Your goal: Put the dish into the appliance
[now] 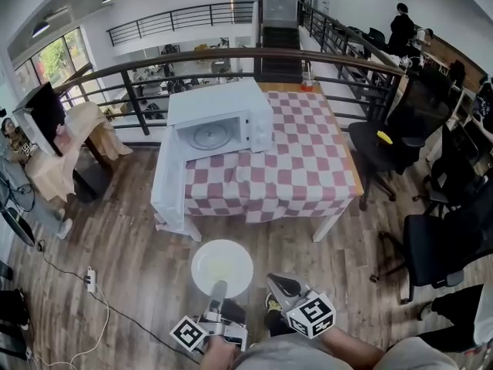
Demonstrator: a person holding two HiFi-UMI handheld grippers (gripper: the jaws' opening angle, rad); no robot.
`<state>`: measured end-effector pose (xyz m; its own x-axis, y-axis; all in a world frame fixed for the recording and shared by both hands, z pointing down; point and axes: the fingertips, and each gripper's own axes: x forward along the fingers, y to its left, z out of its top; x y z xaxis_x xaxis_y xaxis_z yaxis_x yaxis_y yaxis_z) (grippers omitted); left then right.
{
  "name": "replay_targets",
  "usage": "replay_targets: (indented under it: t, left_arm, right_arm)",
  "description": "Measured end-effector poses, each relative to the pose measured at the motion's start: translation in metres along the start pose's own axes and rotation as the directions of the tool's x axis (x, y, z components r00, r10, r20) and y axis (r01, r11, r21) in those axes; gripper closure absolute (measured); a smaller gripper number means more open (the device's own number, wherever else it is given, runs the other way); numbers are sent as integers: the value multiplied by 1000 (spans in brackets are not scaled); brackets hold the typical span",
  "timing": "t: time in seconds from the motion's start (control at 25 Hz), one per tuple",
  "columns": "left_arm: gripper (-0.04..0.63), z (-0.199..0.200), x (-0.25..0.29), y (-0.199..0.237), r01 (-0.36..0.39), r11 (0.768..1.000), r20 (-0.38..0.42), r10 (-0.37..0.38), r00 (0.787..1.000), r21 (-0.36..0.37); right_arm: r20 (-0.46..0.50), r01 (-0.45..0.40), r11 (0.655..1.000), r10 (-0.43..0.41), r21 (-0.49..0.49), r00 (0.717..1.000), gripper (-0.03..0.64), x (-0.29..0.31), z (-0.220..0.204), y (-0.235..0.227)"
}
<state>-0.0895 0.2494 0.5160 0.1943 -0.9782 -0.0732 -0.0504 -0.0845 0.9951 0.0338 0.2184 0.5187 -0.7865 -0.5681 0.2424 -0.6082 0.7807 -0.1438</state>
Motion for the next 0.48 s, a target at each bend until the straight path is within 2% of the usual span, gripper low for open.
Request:
replay_targets:
  t: [0.48]
  left_arm:
    - [566, 8, 85, 2, -17, 1000, -10, 17, 1000, -14]
  right_arm:
    - [-11, 3, 1000, -3, 21, 1000, 618, 41, 24, -70]
